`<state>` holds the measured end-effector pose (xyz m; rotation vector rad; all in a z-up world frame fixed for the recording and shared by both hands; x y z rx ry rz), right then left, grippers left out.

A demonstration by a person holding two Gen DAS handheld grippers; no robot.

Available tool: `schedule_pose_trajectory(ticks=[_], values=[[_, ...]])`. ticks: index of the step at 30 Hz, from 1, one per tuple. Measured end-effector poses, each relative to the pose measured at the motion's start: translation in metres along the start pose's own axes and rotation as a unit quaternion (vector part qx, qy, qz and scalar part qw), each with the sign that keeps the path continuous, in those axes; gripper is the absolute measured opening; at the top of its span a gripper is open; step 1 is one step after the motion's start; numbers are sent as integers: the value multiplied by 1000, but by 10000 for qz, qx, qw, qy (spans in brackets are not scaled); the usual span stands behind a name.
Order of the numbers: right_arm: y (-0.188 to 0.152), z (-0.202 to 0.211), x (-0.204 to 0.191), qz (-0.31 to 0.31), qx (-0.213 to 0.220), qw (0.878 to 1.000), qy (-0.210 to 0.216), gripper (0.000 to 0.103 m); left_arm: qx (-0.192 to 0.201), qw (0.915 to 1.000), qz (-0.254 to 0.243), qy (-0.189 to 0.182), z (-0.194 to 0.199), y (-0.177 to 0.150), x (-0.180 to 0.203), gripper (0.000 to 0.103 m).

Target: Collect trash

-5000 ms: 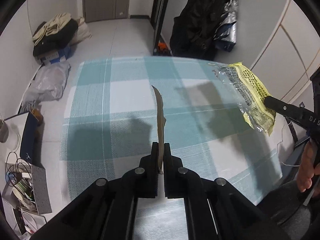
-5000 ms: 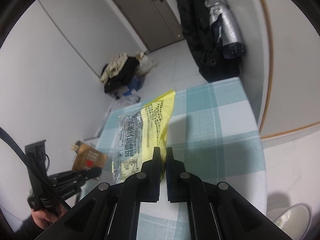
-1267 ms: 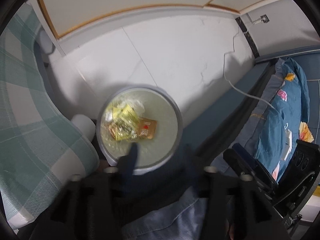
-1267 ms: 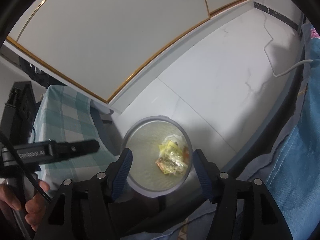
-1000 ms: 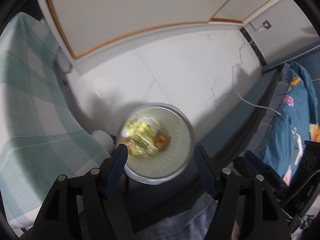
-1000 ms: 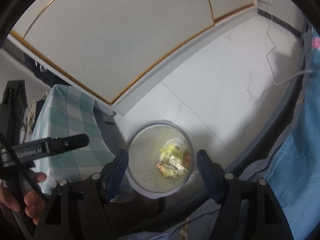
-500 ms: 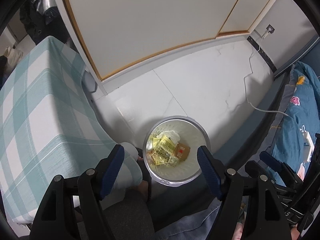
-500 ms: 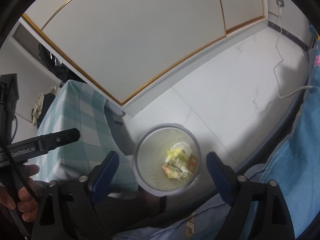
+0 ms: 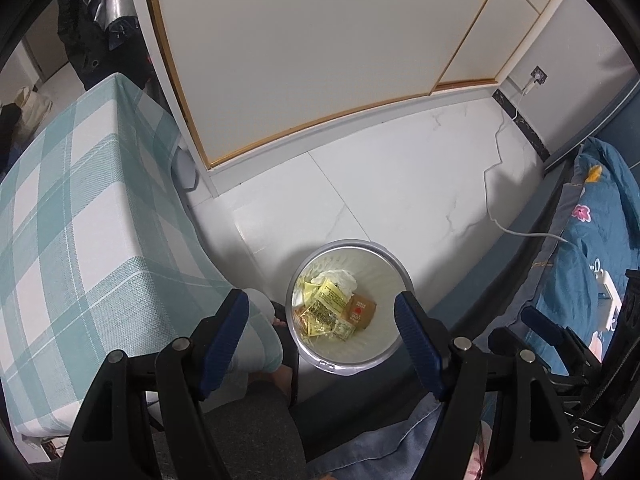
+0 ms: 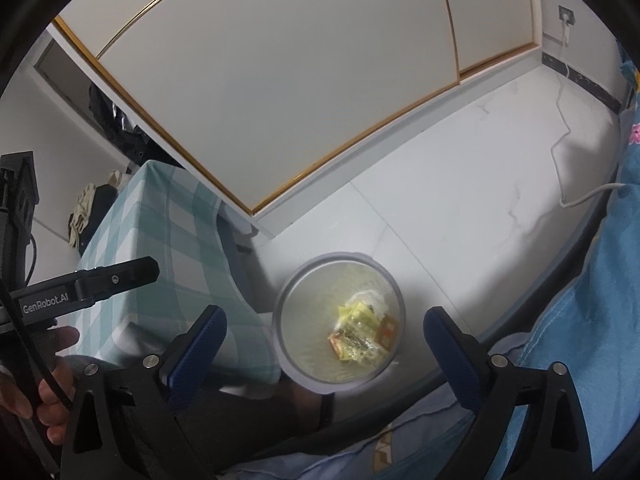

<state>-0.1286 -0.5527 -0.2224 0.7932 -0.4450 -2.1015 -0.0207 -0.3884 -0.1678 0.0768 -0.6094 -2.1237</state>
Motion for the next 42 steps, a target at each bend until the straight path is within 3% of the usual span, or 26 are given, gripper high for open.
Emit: schedule_pose_trajectory(ticks=[15,42], values=[[1,0,-6,93,11,9999,-77,100,113,9997,-142,140,4,-2,3,72],[5,0,-5,54,73,9999,-119,100,199,9996,74,172,4,3,-5,72]])
Point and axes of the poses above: each gripper's, at about its wrist camera, not at the fingertips, and z roughly against the way its jaws point, x to its right, y to its top, the point moved 10 cm from there along -z, roughly the way its jaws point, and after that the axes turned 8 degrees about x, right-handed, at the moved point
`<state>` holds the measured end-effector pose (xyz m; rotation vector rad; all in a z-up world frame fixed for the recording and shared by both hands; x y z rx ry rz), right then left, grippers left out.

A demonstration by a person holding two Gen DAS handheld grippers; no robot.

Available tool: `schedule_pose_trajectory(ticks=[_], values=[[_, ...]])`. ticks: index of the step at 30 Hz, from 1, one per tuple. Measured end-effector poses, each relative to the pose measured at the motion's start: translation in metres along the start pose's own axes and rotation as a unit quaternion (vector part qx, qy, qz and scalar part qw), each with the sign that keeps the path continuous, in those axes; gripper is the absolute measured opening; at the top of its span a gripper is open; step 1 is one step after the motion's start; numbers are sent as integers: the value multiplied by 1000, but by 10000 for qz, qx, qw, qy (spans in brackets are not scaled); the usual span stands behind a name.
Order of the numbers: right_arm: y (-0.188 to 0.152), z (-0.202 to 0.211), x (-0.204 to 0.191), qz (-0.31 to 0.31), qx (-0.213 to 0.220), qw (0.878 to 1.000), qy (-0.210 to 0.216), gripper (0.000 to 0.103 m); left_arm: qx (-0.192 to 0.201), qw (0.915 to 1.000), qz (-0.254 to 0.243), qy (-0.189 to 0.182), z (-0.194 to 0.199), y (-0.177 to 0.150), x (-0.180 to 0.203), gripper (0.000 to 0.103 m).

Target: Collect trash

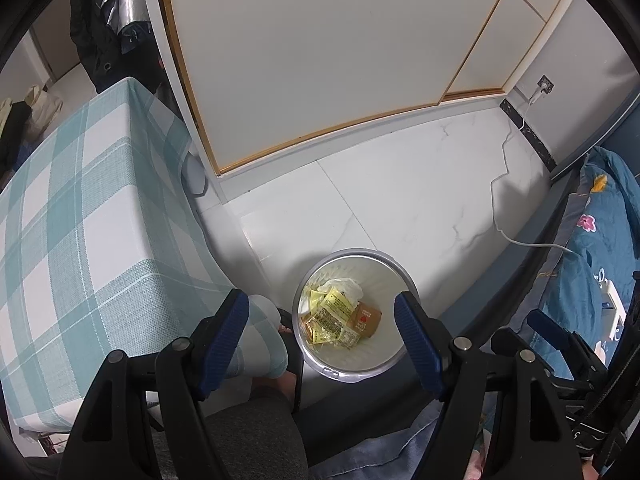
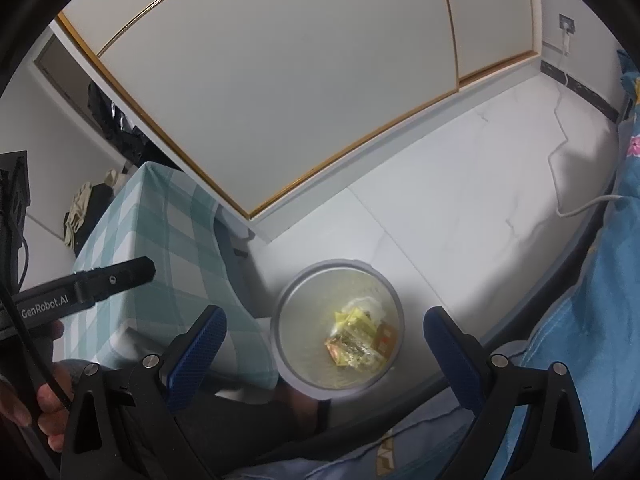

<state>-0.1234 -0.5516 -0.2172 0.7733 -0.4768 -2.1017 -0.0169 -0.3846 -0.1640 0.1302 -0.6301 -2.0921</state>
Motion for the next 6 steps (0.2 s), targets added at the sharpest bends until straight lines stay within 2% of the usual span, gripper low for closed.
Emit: schedule_pose_trajectory(ticks=[6], values=[[0,1,-4,28,29,10000,-8,100,240,9997,98,-21,6,7,-3,72]])
Point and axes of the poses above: each gripper's, at about its wrist camera, not at the fingertips, and z roughly against the way its jaws point, x to its right, y to its top, the point moved 10 cm from there along -z, roughly the way its jaws point, and after that the axes turned 8 degrees about x, right-handed, at the moved point
